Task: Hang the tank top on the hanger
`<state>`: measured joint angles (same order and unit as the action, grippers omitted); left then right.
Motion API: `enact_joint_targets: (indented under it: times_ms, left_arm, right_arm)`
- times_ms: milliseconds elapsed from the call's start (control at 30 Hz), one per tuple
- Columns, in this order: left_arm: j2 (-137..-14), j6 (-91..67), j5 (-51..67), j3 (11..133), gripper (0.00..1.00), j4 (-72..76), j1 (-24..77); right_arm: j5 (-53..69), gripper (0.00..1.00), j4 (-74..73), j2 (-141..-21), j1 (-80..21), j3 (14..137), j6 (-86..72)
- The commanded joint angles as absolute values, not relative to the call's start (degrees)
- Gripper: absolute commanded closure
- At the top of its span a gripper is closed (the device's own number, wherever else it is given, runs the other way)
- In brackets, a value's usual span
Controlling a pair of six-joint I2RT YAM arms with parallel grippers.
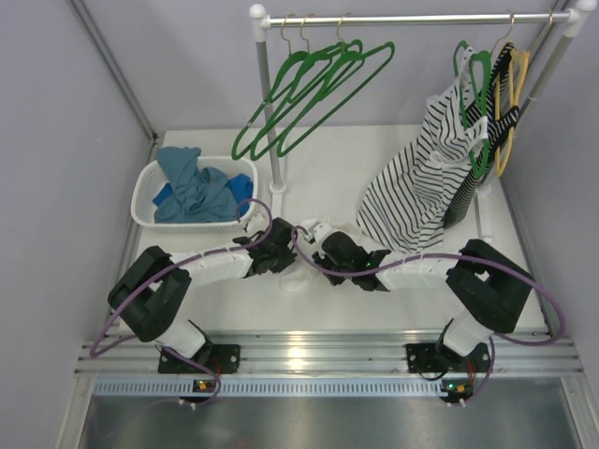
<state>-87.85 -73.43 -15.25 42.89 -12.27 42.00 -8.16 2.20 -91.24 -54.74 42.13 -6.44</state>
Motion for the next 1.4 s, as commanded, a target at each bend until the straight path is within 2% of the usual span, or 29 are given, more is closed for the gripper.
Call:
enact_joint_targets:
  times_ms: [0, 67, 200, 400, 833, 1367]
  left_arm:
    - [-87.80, -71.72, -15.99, 43.68, 0.95, -9.40, 41.40]
    - [-86.84, -70.76, -16.96, 43.77, 1.00, -10.02, 41.22]
    - [-84.21, -67.86, -18.81, 44.47, 1.00, -11.77, 41.22]
    - [-77.70, -61.71, -21.53, 45.97, 1.00, -14.67, 41.22]
    - [-61.28, -50.11, -18.99, 47.98, 1.00, -19.60, 41.31]
    - [-49.31, -38.41, -14.33, 62.65, 1.00, -26.89, 41.31]
  right_arm:
    - [-7.38, 0.78, 5.19, -91.05, -55.11, 42.89, -6.86]
    - [-7.21, 0.82, 5.01, -90.79, -54.85, 42.80, -7.21]
    - [-7.03, 0.92, 4.13, -88.43, -54.41, 42.80, -7.91]
    - [-7.73, 1.00, 0.10, -81.93, -53.44, 43.77, -9.05]
    - [-11.34, 1.00, -14.93, -65.57, -53.00, 50.35, -10.81]
    - [-18.89, 1.00, -32.51, -57.92, -52.56, 73.97, -9.93]
